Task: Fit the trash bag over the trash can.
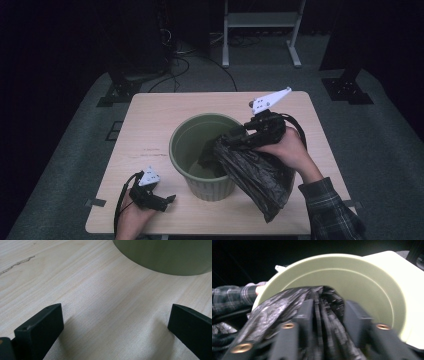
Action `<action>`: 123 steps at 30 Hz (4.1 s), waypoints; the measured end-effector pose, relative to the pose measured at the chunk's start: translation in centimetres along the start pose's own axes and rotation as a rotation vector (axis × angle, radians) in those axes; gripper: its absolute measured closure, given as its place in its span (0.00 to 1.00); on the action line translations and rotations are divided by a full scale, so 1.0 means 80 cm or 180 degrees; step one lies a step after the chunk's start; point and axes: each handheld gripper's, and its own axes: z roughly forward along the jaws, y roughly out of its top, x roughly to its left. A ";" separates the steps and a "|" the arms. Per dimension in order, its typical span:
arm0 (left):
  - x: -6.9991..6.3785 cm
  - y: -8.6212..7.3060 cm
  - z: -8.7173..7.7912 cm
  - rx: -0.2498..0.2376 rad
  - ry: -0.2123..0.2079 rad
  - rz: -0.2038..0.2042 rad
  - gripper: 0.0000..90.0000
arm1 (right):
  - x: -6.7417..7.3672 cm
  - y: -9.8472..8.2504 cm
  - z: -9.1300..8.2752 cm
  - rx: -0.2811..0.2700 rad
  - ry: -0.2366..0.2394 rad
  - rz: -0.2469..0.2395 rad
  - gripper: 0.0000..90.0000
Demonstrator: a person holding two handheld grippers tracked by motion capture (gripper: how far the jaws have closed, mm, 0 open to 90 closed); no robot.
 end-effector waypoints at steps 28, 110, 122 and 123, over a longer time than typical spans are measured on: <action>0.000 0.000 0.000 0.0000 0.0000 -0.0001 0.00 | -0.019 0.033 0.048 0.0102 -0.0457 -0.0344 0.72; 0.020 0.199 -0.138 -0.1191 -0.1106 0.0702 0.36 | -0.034 -0.006 -0.006 -0.0338 -0.0125 -0.0027 1.00; 0.023 0.268 -0.103 -0.1132 -0.1077 0.0810 0.45 | -0.033 -0.009 -0.005 -0.0351 -0.0070 -0.0042 1.00; 0.021 0.271 -0.098 -0.1097 -0.1092 0.0842 0.46 | -0.033 -0.009 -0.005 -0.0354 -0.0066 -0.0041 1.00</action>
